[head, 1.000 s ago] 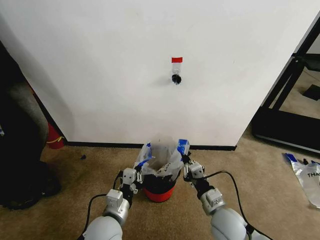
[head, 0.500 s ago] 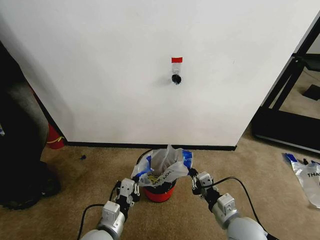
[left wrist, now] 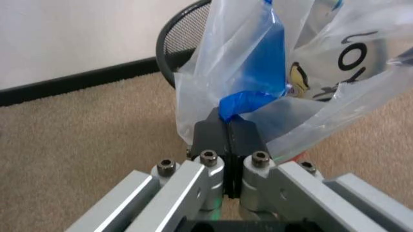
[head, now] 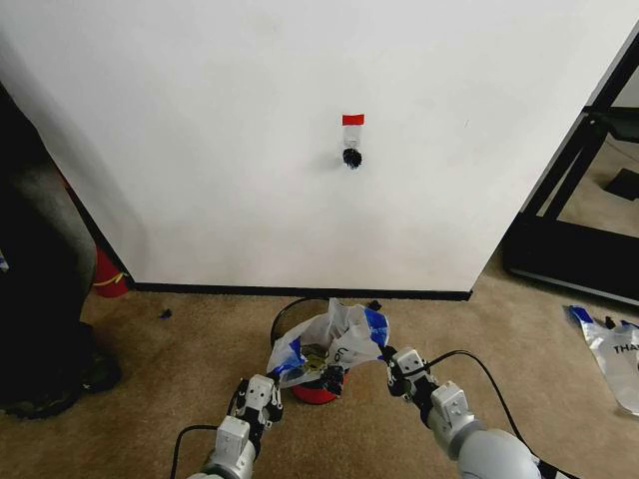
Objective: Pick up the garbage bag from the wall and place it over the trash bin.
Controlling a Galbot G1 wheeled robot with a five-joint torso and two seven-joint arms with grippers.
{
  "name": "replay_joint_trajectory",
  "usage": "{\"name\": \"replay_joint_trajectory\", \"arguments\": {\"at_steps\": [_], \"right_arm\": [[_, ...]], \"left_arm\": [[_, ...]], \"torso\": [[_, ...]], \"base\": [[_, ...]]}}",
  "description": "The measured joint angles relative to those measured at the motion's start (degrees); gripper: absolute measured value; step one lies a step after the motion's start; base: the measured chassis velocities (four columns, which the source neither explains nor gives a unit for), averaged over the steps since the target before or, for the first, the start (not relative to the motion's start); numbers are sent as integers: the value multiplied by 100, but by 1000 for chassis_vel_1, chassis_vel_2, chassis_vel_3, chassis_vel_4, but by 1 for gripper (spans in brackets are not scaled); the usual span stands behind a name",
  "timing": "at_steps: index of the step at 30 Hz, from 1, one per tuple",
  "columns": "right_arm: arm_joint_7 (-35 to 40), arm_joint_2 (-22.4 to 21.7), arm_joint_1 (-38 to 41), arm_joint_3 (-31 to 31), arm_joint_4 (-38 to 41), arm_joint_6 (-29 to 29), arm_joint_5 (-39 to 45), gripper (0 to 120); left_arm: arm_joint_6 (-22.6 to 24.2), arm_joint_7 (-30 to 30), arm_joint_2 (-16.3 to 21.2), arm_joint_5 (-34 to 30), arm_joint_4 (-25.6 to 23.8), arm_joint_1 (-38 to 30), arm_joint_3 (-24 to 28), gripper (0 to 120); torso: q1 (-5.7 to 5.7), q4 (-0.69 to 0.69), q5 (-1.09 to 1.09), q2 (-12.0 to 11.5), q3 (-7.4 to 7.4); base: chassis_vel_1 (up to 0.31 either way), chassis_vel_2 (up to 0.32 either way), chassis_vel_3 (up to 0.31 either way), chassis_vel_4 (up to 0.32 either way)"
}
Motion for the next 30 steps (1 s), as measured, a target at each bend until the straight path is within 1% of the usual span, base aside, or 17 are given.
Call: {"name": "replay_joint_trajectory", "arguments": {"at_steps": [5,6,11,12,16,21,24,30], "right_arm": [[83,-38,84,-8,75,-137,331,0],[113,-40,114,15,94,-207,441,0],[107,-39,215,56,25,-452,608,0],[107,-39,215,56,25,-452,608,0],[93,4,279,18,-158,-517,619,0],[75,67,336,-28,-261,-523,573,0],[74,183,412,-98,-434,-525,544,0],[78,360,448,-188,-586,-587,509,0]], "left_arm": [[144,6,131,3,-97,-132,143,0],[191,12,191,-8,-107,-224,237,0],[274,37,246,-26,40,-504,574,0],[274,37,246,-26,40,-504,574,0],[268,55,184,5,232,-544,726,0],[245,56,90,14,419,-613,719,0],[219,42,-6,12,560,-679,715,0],[217,8,-35,24,605,-610,799,0]], "torso": [[0,0,0,0,0],[0,0,0,0,0],[0,-1,-1,0,0],[0,-1,-1,0,0],[0,0,0,0,0],[0,0,-1,-1,0],[0,0,-1,-1,0],[0,0,-1,-1,0]], "base": [[0,0,0,0],[0,0,0,0],[0,0,0,0],[0,0,0,0],[0,0,0,0],[0,0,0,0],[0,0,0,0],[0,0,0,0]]}}
